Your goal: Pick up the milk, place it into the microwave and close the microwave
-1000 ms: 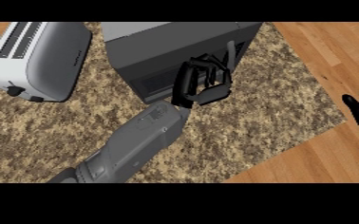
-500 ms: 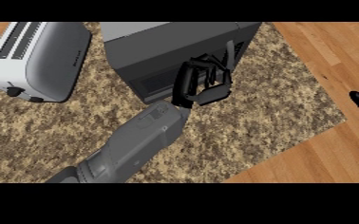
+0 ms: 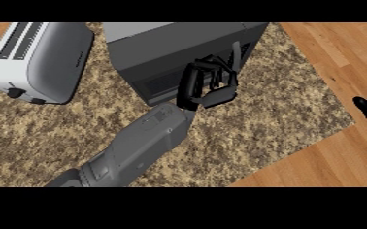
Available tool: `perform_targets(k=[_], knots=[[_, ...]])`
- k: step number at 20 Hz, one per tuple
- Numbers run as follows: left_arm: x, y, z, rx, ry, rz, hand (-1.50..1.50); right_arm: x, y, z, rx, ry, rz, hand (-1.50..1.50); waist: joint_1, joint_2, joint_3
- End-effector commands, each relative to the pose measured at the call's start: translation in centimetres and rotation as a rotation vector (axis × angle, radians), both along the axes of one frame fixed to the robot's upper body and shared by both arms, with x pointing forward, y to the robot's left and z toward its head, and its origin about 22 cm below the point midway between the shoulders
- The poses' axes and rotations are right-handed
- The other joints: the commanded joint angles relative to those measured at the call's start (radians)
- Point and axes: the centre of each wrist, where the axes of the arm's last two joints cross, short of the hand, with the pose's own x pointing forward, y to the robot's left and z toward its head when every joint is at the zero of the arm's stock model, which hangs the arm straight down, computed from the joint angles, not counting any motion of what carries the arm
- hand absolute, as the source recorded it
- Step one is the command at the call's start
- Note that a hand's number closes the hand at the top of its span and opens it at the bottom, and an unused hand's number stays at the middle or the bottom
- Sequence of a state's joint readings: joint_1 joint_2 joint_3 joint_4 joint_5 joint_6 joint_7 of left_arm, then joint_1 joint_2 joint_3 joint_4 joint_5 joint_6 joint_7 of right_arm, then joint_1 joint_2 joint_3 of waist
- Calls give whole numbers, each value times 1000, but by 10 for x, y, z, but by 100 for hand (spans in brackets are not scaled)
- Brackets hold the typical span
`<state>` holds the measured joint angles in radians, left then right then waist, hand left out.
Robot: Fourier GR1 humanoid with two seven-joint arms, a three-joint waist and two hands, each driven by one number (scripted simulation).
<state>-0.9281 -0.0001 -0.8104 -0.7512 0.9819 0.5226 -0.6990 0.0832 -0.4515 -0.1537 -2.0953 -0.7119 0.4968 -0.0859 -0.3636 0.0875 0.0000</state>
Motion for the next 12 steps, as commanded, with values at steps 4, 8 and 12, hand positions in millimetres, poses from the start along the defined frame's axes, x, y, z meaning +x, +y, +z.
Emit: perform_targets(k=[4,8,12], knots=[[15,4,5,16,16,33,150,0,-1,4,-6,13,42,-150,-17,16,-1],[16,2,9,9,13,34,150,0,-4,8,-5,10,45,-150,-26,11,0],[18,4,7,9,6,36,150,0,-8,11,-27,9,41,-150,-21,12,-1]])
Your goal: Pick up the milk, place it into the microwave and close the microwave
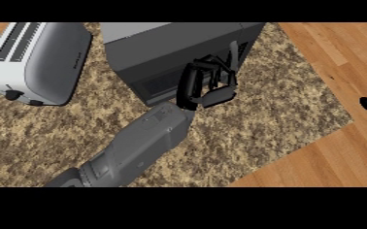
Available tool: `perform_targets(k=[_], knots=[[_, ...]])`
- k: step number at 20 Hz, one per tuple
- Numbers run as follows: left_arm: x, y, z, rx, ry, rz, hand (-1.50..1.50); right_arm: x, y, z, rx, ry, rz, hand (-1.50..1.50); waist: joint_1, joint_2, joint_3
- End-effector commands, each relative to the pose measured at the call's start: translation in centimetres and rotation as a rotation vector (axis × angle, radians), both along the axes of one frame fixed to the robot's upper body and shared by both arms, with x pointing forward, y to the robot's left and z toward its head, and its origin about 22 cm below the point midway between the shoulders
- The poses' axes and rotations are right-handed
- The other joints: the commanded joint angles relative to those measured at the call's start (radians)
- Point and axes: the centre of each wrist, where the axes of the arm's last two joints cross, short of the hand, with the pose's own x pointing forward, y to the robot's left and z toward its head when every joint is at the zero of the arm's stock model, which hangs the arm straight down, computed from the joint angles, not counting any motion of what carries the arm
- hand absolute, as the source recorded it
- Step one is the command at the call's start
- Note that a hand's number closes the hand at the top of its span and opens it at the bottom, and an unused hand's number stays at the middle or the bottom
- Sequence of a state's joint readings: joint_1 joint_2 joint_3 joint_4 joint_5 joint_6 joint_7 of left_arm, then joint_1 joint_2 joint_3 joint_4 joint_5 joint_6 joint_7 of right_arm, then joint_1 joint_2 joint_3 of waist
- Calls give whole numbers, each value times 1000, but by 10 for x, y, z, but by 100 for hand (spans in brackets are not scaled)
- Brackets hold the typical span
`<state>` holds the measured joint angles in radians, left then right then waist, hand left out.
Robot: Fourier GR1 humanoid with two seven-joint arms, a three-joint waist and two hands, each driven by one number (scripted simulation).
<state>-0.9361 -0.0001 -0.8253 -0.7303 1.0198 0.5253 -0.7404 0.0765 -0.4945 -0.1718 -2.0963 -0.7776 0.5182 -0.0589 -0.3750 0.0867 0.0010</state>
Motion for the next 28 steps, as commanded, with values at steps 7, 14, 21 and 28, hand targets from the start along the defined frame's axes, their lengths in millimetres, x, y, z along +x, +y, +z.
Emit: perform_targets(k=[7,14,21,28], knots=[[15,0,6,93,-7,-26,150,2,3,9,4,-17,69,-150,-14,15,2],[18,12,-11,182,69,79,150,3,4,12,23,-20,127,-150,20,10,2],[17,20,-23,203,159,170,150,-3,-5,22,-3,-27,107,-150,60,-8,-1],[11,25,-35,171,215,163,-150,-11,-9,22,6,-2,77,-150,100,-8,-3]])
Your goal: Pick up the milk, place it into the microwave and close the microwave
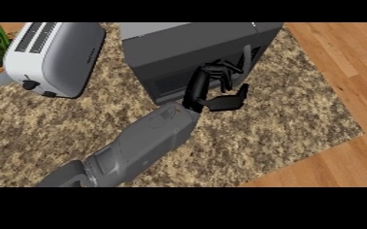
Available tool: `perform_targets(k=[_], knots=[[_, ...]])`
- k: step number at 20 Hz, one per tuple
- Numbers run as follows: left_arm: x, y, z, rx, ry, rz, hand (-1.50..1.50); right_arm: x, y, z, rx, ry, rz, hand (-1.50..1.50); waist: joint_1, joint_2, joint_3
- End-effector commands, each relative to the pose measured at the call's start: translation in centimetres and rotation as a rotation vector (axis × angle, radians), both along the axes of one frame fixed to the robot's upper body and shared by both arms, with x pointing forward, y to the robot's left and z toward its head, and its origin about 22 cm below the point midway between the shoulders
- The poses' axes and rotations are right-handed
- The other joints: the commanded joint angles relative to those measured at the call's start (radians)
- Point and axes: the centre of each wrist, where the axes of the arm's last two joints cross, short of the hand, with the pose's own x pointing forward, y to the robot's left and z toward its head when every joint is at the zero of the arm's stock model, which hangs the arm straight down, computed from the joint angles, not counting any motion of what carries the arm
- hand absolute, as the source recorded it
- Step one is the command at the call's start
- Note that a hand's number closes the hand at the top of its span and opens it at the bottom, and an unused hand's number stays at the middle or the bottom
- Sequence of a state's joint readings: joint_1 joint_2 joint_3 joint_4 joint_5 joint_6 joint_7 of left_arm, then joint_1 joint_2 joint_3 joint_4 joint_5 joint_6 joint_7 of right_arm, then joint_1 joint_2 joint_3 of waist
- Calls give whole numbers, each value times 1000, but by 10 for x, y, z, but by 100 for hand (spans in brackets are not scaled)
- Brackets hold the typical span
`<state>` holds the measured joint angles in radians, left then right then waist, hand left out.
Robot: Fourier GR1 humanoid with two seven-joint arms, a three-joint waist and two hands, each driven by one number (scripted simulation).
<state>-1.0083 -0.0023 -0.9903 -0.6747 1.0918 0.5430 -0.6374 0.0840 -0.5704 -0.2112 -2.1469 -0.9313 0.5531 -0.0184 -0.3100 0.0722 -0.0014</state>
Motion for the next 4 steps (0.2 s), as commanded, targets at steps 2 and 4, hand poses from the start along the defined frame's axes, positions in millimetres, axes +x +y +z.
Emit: perform_targets(k=[2,4], knots=[[13,36,-33,44,123,231,-150,-8,-1,3,-3,3,-11,-150,32,3,-1],[12,35,-33,42,127,234,-150,-11,-1,1,-8,26,-9,-150,31,-2,0]])
